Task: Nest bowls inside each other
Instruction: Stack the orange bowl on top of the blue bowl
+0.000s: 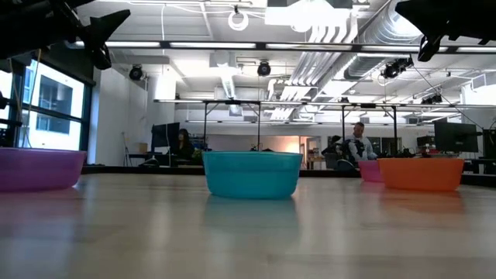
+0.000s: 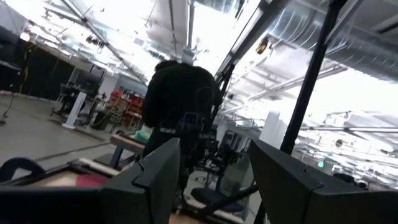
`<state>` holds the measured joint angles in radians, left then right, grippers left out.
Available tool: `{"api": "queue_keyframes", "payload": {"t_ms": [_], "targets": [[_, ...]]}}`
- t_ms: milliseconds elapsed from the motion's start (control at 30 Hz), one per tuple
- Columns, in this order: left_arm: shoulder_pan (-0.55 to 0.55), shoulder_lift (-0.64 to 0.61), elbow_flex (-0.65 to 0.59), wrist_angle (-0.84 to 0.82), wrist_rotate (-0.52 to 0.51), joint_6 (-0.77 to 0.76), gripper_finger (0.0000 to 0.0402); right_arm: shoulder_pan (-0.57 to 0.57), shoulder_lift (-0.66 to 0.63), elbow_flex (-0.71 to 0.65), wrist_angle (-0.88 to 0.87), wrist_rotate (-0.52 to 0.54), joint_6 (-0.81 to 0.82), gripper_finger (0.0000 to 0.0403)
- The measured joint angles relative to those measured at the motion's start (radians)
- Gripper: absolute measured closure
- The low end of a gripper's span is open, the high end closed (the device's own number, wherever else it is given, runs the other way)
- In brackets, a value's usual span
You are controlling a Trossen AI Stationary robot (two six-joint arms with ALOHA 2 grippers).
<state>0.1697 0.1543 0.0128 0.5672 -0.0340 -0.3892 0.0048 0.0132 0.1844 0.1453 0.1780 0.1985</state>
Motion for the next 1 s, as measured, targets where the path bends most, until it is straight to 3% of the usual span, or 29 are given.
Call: {"api": "queue_keyframes", "payload": {"t_ms": [367,567,767,1000], "targets": [[0.0,0.0,0.0,-0.039,0.022,-0.035,0.0217,0.0,0.005,0.021,0.012,-0.061,0.207,0.0402],[0.0,0.0,0.0,-0.054,0.019,-0.053,0.0217,0.0,0.107,0.15,-0.026,-0.16,0.168,0.0402],[0.0,0.0,0.0,-0.055,-0.014,-0.095,0.0217,0.001,0.268,0.366,-0.306,-0.259,0.028,0.0402],[0.0,0.0,0.0,-0.057,-0.035,-0.132,0.0218,0.001,0.428,0.597,-0.624,-0.218,-0.131,0.0402]]}}
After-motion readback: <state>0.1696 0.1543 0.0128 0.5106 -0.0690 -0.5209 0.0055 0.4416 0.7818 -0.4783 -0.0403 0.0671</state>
